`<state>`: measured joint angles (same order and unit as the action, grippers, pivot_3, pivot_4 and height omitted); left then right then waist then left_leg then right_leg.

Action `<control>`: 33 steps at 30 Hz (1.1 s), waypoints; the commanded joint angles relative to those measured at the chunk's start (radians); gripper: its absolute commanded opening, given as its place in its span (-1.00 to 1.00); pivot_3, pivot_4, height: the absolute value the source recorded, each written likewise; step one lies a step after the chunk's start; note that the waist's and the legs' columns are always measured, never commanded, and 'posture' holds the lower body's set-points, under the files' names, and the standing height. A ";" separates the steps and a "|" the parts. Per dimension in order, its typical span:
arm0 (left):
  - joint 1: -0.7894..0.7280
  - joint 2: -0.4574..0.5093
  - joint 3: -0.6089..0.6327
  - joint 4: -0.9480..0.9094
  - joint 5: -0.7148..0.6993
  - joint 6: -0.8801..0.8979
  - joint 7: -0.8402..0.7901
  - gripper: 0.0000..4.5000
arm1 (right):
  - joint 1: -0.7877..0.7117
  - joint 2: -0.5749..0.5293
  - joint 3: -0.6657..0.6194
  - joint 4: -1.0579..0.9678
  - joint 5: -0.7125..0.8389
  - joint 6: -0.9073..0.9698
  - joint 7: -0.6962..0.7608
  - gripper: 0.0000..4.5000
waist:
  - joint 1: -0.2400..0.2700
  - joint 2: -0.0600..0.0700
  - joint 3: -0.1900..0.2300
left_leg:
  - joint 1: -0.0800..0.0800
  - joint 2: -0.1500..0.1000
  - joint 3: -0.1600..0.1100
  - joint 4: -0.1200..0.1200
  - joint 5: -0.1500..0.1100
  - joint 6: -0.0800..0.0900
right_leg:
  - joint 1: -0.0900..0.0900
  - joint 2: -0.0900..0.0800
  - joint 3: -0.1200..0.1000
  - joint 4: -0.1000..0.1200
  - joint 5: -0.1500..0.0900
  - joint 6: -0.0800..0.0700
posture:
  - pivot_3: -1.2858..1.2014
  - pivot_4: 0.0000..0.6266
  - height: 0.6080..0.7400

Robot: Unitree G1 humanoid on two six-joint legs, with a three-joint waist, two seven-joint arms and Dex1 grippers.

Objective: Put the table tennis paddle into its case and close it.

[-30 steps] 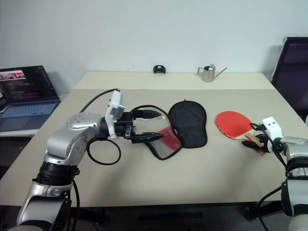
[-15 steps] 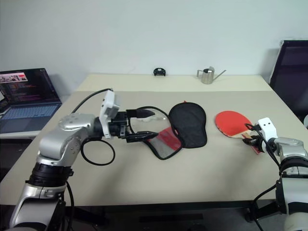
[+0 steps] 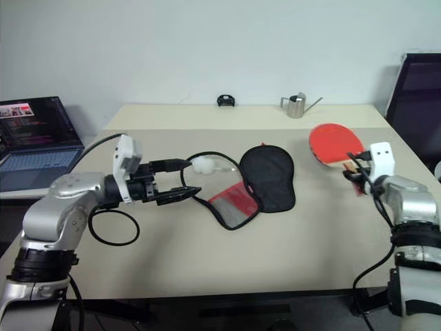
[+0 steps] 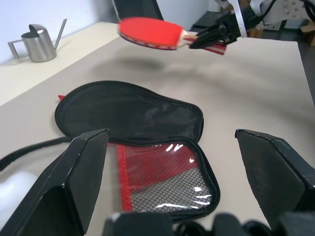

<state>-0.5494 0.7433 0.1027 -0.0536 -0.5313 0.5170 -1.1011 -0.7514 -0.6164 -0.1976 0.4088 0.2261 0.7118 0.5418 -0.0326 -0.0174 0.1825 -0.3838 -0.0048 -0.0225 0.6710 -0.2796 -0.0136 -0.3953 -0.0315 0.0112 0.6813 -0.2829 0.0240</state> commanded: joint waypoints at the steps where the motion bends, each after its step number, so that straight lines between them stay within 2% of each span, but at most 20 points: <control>1: 0.015 0.016 0.044 -0.078 -0.040 0.006 0.004 1.00 | 0.008 0.070 -0.042 -0.204 0.046 0.147 -0.117 -0.51 | 0.003 0.000 0.000 | -0.001 0.000 0.000 0.000 0.000 0.000 | -0.001 0.000 0.000 0.000 0.000 0.000 | 0.03 -0.52 1.00; 6: 0.056 0.025 0.050 -0.148 -0.063 0.023 0.005 1.00 | -0.016 0.235 -0.036 -0.273 0.042 0.244 -0.284 -0.51 | 0.006 0.000 0.000 | -0.011 -0.001 0.000 0.002 0.000 0.000 | -0.010 -0.001 0.000 0.001 0.000 0.000 | 0.03 -0.52 1.00; 9: 0.060 0.027 0.051 -0.149 -0.059 0.022 0.015 1.00 | -0.032 0.317 -0.007 -0.264 0.021 0.236 -0.354 -0.51 | 0.005 0.000 0.000 | -0.016 -0.001 0.000 0.004 0.000 0.000 | -0.015 -0.001 -0.001 0.003 0.000 0.000 | 0.03 -0.52 1.00; 17: 0.079 0.032 0.057 -0.168 -0.067 0.021 0.033 1.00 | -0.075 0.494 0.052 -0.199 -0.017 0.164 -0.468 -0.51 | 0.000 0.000 0.000 | -0.016 -0.001 0.000 0.004 0.000 0.000 | -0.015 -0.001 -0.001 0.003 0.000 0.000 | 0.03 -0.52 1.00; 24: 0.089 0.029 0.057 -0.176 -0.074 0.019 0.054 1.00 | -0.088 0.525 0.110 -0.087 -0.058 0.086 -0.473 -0.51 | 0.000 0.000 0.000 | -0.016 -0.001 0.000 0.004 0.000 0.000 | -0.015 -0.001 -0.001 0.003 0.000 0.000 | 0.03 -0.52 1.00; 33: 0.100 0.029 0.057 -0.185 -0.079 0.016 0.066 1.00 | -0.107 0.523 0.117 0.006 -0.076 0.032 -0.474 -0.51 | 0.000 0.000 0.000 | -0.016 -0.001 0.000 0.004 0.000 0.000 | -0.015 -0.001 -0.001 0.003 0.000 0.000 | 0.03 -0.52 1.00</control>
<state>-0.4447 0.7611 0.1261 -0.1989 -0.5907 0.5405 -1.0366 -0.8348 -0.0924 -0.0769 0.4202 0.1555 0.7794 0.0654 -0.0329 -0.0174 0.1823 -0.3994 -0.0060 -0.0227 0.6753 -0.2795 -0.0137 -0.4103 -0.0324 0.0105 0.6847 -0.2827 0.0238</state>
